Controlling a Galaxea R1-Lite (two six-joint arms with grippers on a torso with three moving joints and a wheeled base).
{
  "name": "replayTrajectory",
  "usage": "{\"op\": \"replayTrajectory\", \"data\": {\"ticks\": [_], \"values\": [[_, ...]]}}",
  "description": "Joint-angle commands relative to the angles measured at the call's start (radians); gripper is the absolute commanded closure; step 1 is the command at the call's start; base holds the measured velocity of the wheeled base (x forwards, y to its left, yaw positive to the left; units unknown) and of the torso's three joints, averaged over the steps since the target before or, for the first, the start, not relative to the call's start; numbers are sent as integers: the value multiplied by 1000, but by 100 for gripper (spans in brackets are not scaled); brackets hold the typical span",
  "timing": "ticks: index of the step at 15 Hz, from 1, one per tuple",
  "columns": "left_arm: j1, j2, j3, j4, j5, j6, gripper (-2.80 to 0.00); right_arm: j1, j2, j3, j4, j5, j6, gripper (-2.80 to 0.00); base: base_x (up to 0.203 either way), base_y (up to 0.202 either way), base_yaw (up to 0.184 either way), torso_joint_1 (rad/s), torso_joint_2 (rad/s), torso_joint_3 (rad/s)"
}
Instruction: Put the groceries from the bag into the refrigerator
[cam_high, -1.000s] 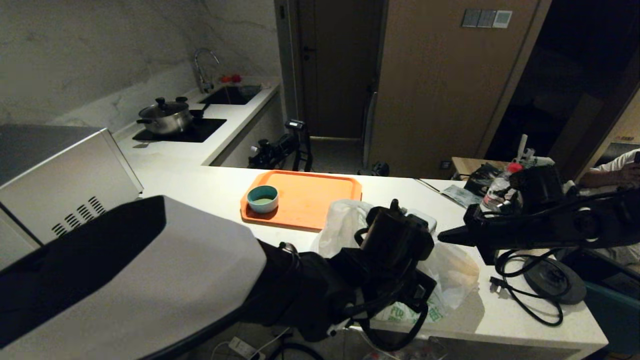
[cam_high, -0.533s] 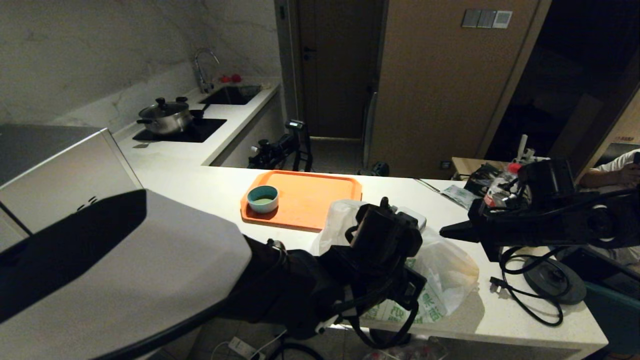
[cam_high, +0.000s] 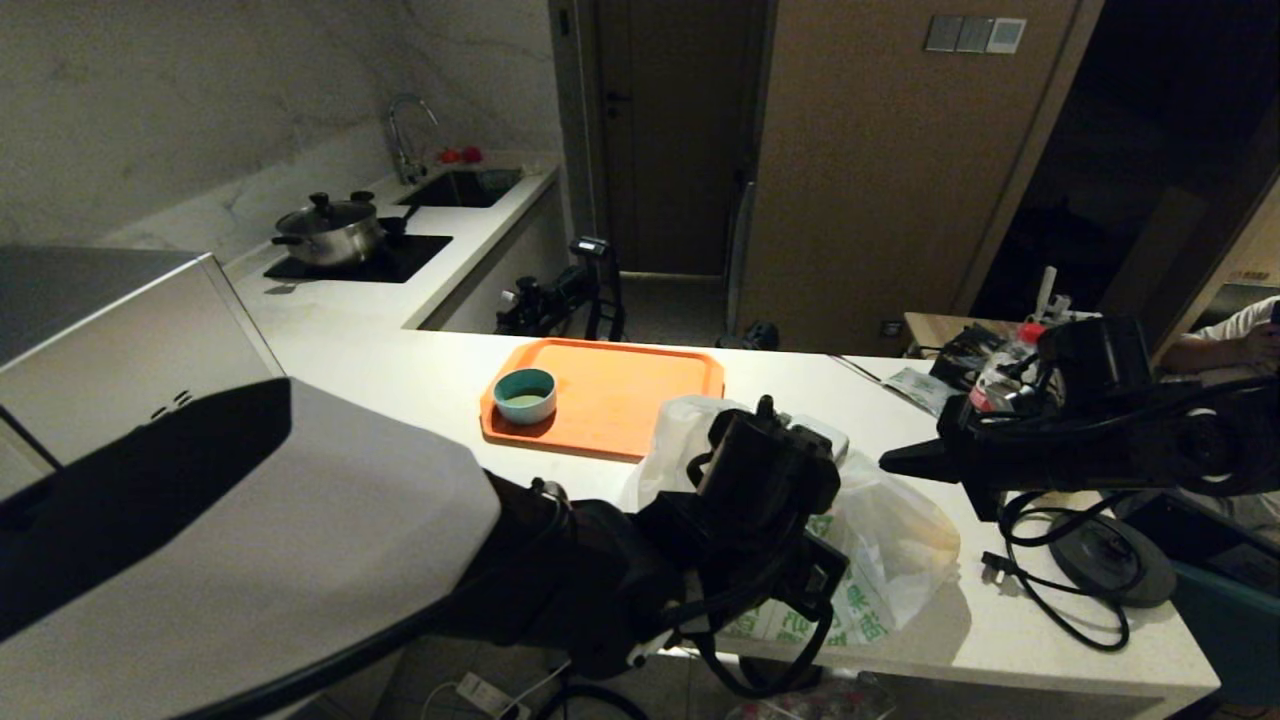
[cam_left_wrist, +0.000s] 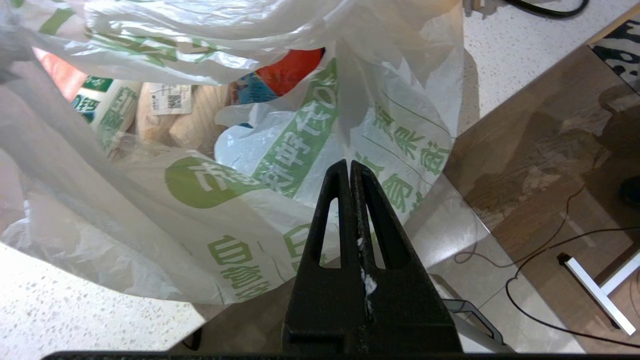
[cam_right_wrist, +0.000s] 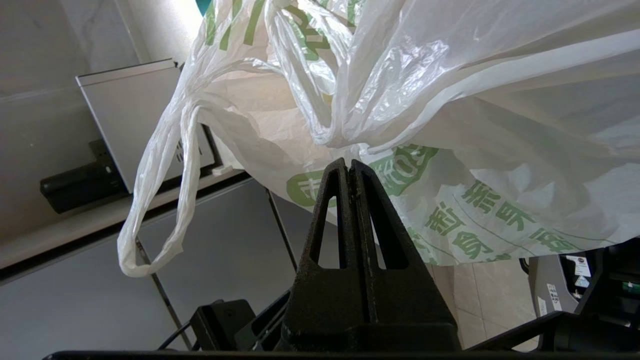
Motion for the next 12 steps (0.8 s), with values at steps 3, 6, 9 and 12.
{"op": "replayTrajectory", "data": {"ticks": [3,6,9,12], "values": [[-2,-2,-6,-2,1,0,0,4,1,0,-1,4,6,0,0,0,0,-54,120,64],[-3,0,-8,-2,1,1,0,5,1,2,-1,4,6,0,0,0,0,-55,126,60],[-9,6,-20,-2,3,1,0,10,2,2,-1,5,6,0,0,0,0,-51,125,60],[-9,11,-33,-2,15,1,0,19,7,2,-1,4,7,0,0,0,0,-55,126,66]]}}
